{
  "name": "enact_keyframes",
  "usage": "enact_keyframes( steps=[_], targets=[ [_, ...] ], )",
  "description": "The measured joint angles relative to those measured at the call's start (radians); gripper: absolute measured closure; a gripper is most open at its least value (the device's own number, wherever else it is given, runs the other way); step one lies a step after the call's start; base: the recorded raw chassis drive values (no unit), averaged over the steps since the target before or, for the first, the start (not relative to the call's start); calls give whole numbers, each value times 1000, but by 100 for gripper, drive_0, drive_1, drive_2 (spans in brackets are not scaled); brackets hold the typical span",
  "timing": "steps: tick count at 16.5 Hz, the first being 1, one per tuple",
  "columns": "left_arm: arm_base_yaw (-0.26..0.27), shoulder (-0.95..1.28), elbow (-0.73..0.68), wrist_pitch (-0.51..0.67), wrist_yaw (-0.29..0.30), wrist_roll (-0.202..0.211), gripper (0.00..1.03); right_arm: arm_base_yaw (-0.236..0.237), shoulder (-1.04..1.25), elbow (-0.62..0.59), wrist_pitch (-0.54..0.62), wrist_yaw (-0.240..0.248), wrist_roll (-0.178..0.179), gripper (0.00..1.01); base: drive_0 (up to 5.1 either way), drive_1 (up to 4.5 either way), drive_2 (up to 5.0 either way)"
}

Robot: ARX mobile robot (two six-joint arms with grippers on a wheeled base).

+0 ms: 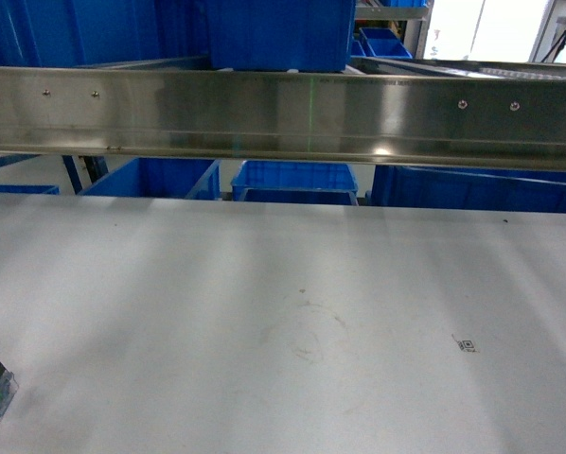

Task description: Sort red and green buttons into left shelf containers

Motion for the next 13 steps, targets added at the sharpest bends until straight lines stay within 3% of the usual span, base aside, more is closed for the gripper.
enact_keyframes(
  steps=[1, 5, 8, 11, 13],
  targets=[
    [0, 207, 18, 11, -41, -1, 5, 1, 174, 7, -18, 5, 21, 3, 0, 0, 0],
    [-1, 181, 16, 24, -41, -2, 5, -1, 152, 1, -1, 11, 27, 3, 0, 0, 0],
    [-1, 184, 16, 22, -42, -2, 5, -72, 198, -25, 33, -14, 3, 3, 0, 0, 0],
    [-1, 184, 16, 22, -40, -2, 5, -79, 279, -73, 79, -96, -71, 3, 0, 0, 0],
    [0, 184, 16, 22, -42, -2, 5, -101, 347, -117, 153, -101, -153, 3, 0, 0, 0]
  ],
)
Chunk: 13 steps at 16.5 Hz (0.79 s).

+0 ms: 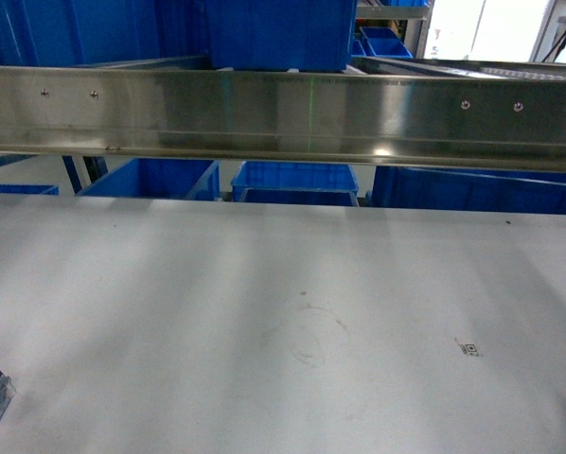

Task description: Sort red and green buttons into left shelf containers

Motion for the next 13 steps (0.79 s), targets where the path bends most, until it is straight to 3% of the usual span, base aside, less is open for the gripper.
enact_keyframes(
  steps=[2, 3, 9, 13],
  targets=[
    [0, 0, 0, 0, 0, 0, 5, -31, 142, -38, 119, 10, -72, 3, 0, 0, 0],
    [0, 0, 0, 0, 0, 0, 5, -36, 210, -45, 177, 11, -91, 3, 0, 0, 0],
    [0, 0, 0, 0, 0, 0, 5, 18, 550, 4, 396, 8, -100, 4, 0, 0, 0],
    [0, 0, 0, 0, 0, 0, 5, 15, 604, 30, 452, 13, -96, 44, 0, 0, 0]
  ],
)
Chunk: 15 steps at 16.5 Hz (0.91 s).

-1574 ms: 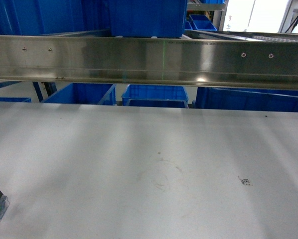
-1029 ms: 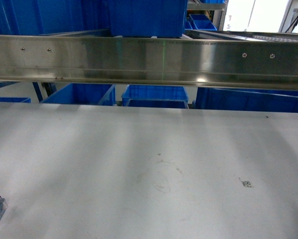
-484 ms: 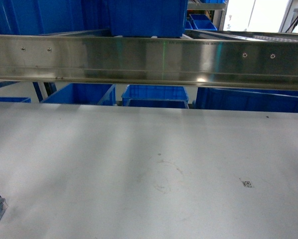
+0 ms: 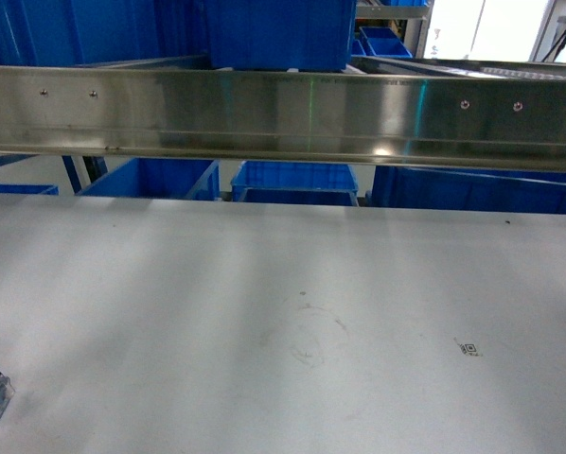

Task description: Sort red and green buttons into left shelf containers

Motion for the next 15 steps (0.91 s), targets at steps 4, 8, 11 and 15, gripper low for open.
enact_keyframes(
  steps=[4, 8, 11, 15],
  targets=[
    [0, 0, 0, 0, 0, 0, 5, -3, 23, 8, 39, 0, 19, 74, 0, 0, 0],
    [0, 0, 0, 0, 0, 0, 5, 59, -354, -44, -208, 3, 156, 74, 0, 0, 0],
    [0, 0, 0, 0, 0, 0, 5, 74, -821, 18, -295, 45, 232, 74, 0, 0, 0],
    [26, 127, -85, 221, -69, 38, 5, 74, -787, -10, -328, 48, 243, 74, 0, 0, 0]
  ],
)
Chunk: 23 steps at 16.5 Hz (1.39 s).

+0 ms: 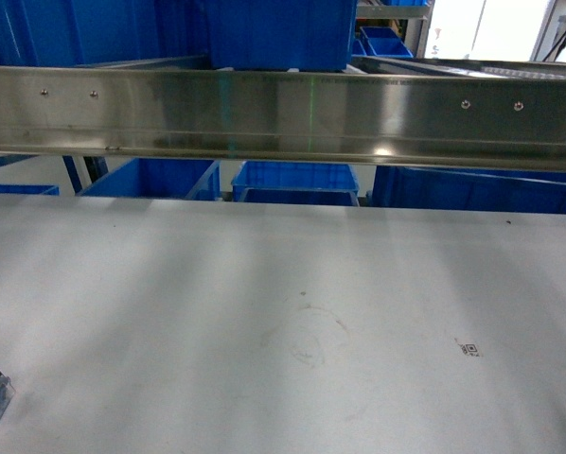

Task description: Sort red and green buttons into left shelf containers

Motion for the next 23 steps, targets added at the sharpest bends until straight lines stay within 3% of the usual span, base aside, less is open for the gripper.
enact_keyframes(
  steps=[3, 6, 9, 10, 11, 13, 14, 19, 21, 23],
  targets=[
    [10, 162, -120, 178, -16, 80, 5, 0, -13, 2, 5, 0, 0, 74, 0, 0, 0],
    [-35, 337, -178, 374, 6, 154, 5, 0, -13, 2, 6, 1, 0, 74, 0, 0, 0],
    [-33, 554, -187, 547, -26, 211, 5, 0, -13, 2, 7, 1, 0, 75, 0, 0, 0],
    [-24, 713, -178, 692, -52, 256, 5, 0, -13, 2, 7, 1, 0, 75, 0, 0, 0],
    [-14, 758, -151, 713, -32, 253, 5, 0, -13, 2, 6, 1, 0, 75, 0, 0, 0],
    [3, 814, -80, 713, 3, 245, 6, 0, -13, 2, 7, 1, 0, 75, 0, 0, 0],
    [7, 814, -63, 694, 9, 246, 13, 0, -13, 2, 6, 1, 0, 75, 0, 0, 0],
    [13, 753, -35, 591, 8, 243, 60, 0, -13, 2, 6, 1, 0, 75, 0, 0, 0],
    [0, 634, -61, 497, -41, 236, 76, 0, -13, 2, 6, 1, 0, 75, 0, 0, 0],
    [-36, 441, -42, 345, -55, 196, 76, 0, -13, 2, 6, 1, 0, 75, 0, 0, 0]
  ],
)
